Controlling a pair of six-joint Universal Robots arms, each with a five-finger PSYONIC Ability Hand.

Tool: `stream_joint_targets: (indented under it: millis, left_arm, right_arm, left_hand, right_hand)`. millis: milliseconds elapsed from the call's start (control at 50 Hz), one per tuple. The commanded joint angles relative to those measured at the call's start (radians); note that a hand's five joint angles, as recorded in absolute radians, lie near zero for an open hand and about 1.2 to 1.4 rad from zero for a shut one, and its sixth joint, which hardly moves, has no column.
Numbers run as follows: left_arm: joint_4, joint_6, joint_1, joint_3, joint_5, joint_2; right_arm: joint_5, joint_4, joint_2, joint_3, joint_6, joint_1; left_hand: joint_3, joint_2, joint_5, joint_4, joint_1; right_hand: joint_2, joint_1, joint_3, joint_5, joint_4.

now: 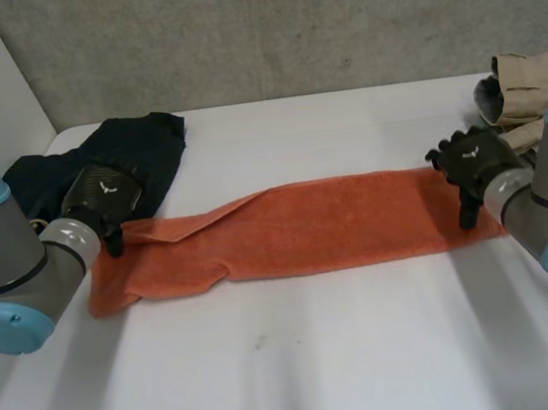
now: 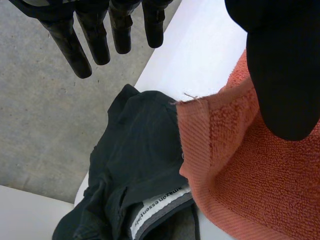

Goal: Fold the laundry.

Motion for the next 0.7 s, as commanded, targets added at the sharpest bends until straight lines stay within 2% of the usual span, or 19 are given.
stream_joint_targets:
  millis: [20, 120, 260, 280, 320, 360, 400, 480, 600, 700]
  left_arm:
    - [0.029, -0.028, 0.018, 0.018, 0.031, -0.017]
    - [0.083, -0.074, 0.021, 0.082, 0.051, -0.083]
    - [0.094, -0.159, 0.024, 0.295, 0.023, -0.237]
    - [0.091, -0.178, 0.029, 0.358, -0.022, -0.27]
    - [0.084, -0.189, 0.038, 0.401, -0.101, -0.29]
    - [0.078, -0.19, 0.043, 0.423, -0.214, -0.307]
    - [0.077, -0.192, 0.037, 0.413, -0.251, -0.306]
    - [0.075, -0.192, 0.02, 0.348, -0.226, -0.269]
    - [0.075, -0.198, 0.003, 0.176, -0.158, -0.117]
    - [0.075, -0.215, -0.002, 0.056, -0.126, 0.004]
  right_arm:
    - [-0.061, 0.005, -0.083, 0.116, 0.004, -0.055]
    - [-0.075, 0.005, -0.105, 0.149, 0.004, -0.107]
    - [-0.07, 0.001, -0.109, 0.174, 0.006, -0.109]
    - [-0.07, -0.001, -0.109, 0.174, 0.006, -0.109]
    - [-0.07, -0.008, -0.109, 0.174, 0.006, -0.109]
    - [-0.07, -0.01, -0.109, 0.174, 0.008, -0.111]
    - [-0.07, -0.011, -0.112, 0.174, 0.008, -0.111]
    - [-0.074, -0.011, -0.114, 0.172, 0.006, -0.111]
    - [-0.084, -0.01, -0.115, 0.172, 0.003, -0.112]
    - [-0.118, -0.007, -0.114, 0.175, -0.006, -0.133]
  left_hand:
    - [-0.02, -0.015, -0.035, -0.008, -0.005]
    - [0.001, 0.005, -0.015, 0.012, 0.016]
    - [0.124, 0.128, 0.108, 0.135, 0.139]
    - [0.2, 0.204, 0.184, 0.211, 0.215]
    - [0.201, 0.205, 0.185, 0.212, 0.215]
    - [0.177, 0.182, 0.161, 0.188, 0.192]
    - [0.139, 0.144, 0.123, 0.15, 0.154]
    - [0.048, 0.052, 0.032, 0.059, 0.063]
    - [0.03, 0.035, 0.015, 0.042, 0.045]
    - [0.007, 0.011, -0.009, 0.018, 0.022]
  right_hand:
    - [-0.036, -0.052, -0.038, -0.049, -0.038]
    - [-0.036, -0.052, -0.038, -0.049, -0.038]
    - [-0.036, -0.052, -0.038, -0.049, -0.038]
    - [-0.036, -0.052, -0.038, -0.049, -0.038]
    - [-0.036, -0.052, -0.038, -0.049, -0.038]
    - [-0.036, -0.052, -0.038, -0.049, -0.038]
    - [-0.036, -0.052, -0.038, -0.049, -0.038]
    - [-0.036, -0.052, -0.038, -0.049, -0.038]
    - [-0.036, -0.052, -0.038, -0.049, -0.038]
    - [0.103, 0.087, 0.101, 0.09, 0.101]
